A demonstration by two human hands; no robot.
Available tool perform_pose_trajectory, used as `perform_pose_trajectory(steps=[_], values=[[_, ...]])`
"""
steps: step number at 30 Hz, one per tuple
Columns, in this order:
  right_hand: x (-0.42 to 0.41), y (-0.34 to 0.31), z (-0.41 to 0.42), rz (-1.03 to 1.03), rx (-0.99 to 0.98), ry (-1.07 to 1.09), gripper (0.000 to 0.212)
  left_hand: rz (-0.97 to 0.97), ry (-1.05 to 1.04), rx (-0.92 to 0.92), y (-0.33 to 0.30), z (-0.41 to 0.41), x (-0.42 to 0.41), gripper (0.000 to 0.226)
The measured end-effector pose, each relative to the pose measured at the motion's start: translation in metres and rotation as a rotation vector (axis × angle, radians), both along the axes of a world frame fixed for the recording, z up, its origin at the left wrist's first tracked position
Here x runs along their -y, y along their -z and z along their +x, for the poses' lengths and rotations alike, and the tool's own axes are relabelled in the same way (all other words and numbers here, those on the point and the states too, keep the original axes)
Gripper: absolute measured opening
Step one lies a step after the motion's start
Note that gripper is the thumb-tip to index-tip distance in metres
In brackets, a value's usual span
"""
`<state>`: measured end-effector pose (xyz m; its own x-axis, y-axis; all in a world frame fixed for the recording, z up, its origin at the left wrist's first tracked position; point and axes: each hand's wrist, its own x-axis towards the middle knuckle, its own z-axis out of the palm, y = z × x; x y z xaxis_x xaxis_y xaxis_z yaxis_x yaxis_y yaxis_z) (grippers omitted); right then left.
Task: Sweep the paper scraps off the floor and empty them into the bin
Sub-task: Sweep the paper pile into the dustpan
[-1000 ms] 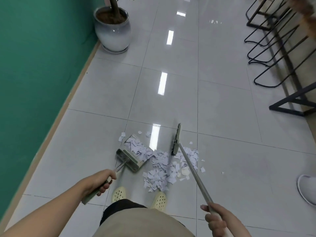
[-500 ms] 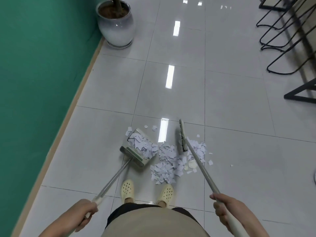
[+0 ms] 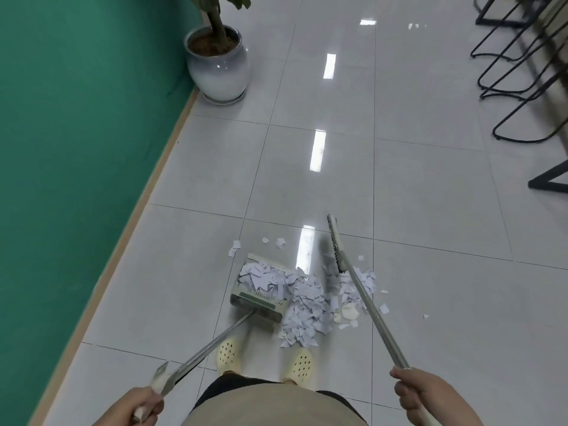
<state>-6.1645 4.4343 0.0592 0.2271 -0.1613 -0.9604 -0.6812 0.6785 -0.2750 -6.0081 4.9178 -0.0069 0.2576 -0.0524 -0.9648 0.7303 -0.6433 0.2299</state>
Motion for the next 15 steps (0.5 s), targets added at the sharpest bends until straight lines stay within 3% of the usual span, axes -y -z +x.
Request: perform_pose_trajectory(steps=[1,2,4,6,9,12,15], values=[[0.001,-0.002,0.001,-0.052,0.003,-0.04,0.023,0.018,-0.082,-0.067,0.006,-0.005,0.009,0.046],[0.003,-0.005,0.004,-0.088,0.013,-0.065,0.033,0.056,-0.159,-0.121,0.012,0.005,0.02,0.047],[0.008,-0.012,0.012,-0.115,0.031,-0.08,0.042,0.027,-0.189,-0.127,0.007,0.01,0.046,0.039],[0.012,-0.022,0.023,-0.092,0.081,-0.052,0.039,-0.135,-0.095,-0.112,-0.022,0.021,0.072,0.028],[0.016,-0.036,0.04,-0.023,0.221,0.015,0.031,-0.351,-0.474,-0.058,-0.053,0.035,0.118,0.016],[0.026,-0.05,0.061,0.183,0.261,-0.022,0.057,-0.444,-0.453,0.07,-0.071,0.061,0.151,0.014],[0.034,-0.07,0.102,0.299,0.274,0.04,0.044,-0.453,-0.409,0.165,-0.079,0.095,0.183,0.02]])
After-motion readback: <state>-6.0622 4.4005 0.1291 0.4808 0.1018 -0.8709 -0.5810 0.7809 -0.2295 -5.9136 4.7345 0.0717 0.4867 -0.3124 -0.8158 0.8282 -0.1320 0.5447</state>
